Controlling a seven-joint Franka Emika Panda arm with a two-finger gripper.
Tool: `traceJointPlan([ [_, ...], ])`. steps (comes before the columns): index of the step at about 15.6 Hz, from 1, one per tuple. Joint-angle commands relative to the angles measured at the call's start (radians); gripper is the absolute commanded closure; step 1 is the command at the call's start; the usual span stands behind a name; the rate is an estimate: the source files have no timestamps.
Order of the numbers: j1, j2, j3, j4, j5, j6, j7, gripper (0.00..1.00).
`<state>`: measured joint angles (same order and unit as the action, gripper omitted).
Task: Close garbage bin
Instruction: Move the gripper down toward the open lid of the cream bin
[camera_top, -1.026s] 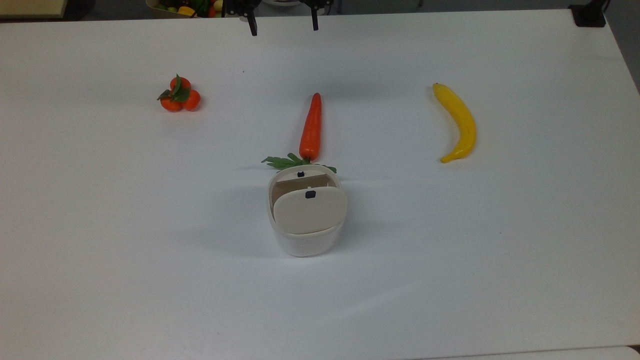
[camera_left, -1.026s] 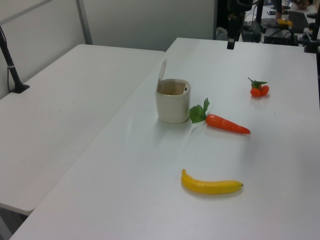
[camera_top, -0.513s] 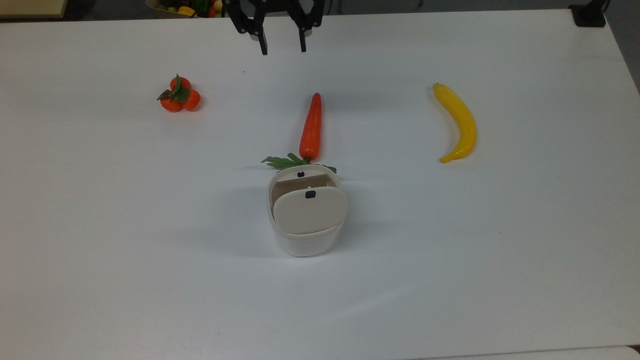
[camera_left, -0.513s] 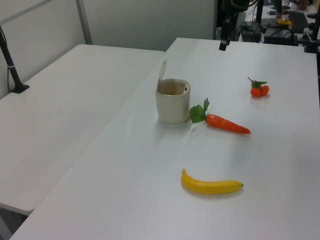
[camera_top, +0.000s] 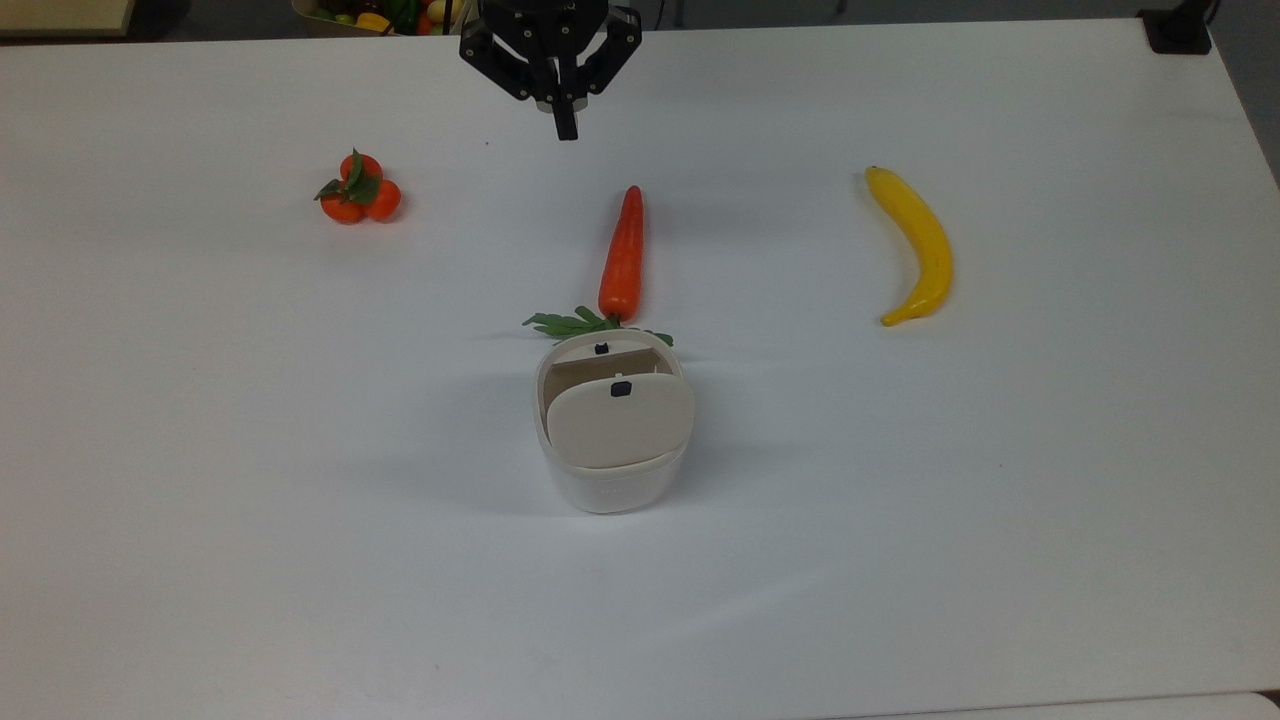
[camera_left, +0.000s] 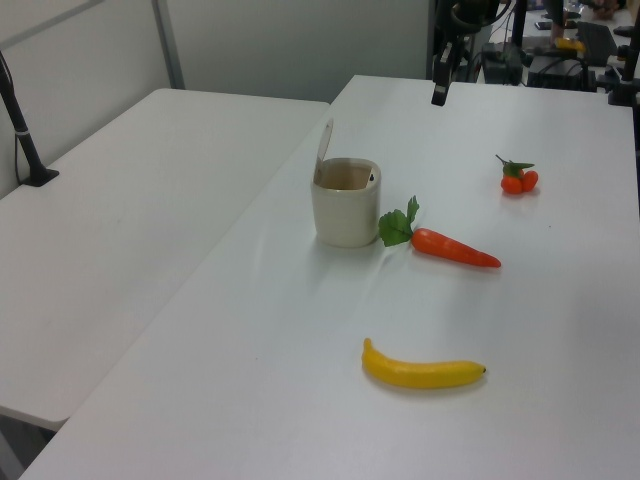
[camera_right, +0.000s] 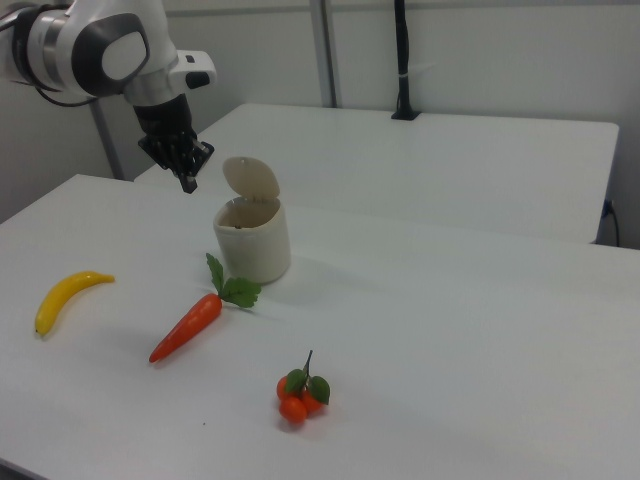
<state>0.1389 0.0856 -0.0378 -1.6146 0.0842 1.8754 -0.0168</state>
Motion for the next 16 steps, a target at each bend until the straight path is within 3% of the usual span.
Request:
traceJointPlan([
  [1, 0.007, 0.003, -0.004, -0.001, 0.002, 0.05, 0.037, 1.0],
  [6, 0.019, 0.069, -0.002, 0.001, -0.006, 0.216, 0.129, 1.0],
  [13, 0.018, 0.249, 0.001, 0.165, -0.004, 0.414, 0.199, 1.0],
  [16, 0.019, 0.279, 0.006, 0.179, -0.011, 0.513, 0.262, 1.0],
])
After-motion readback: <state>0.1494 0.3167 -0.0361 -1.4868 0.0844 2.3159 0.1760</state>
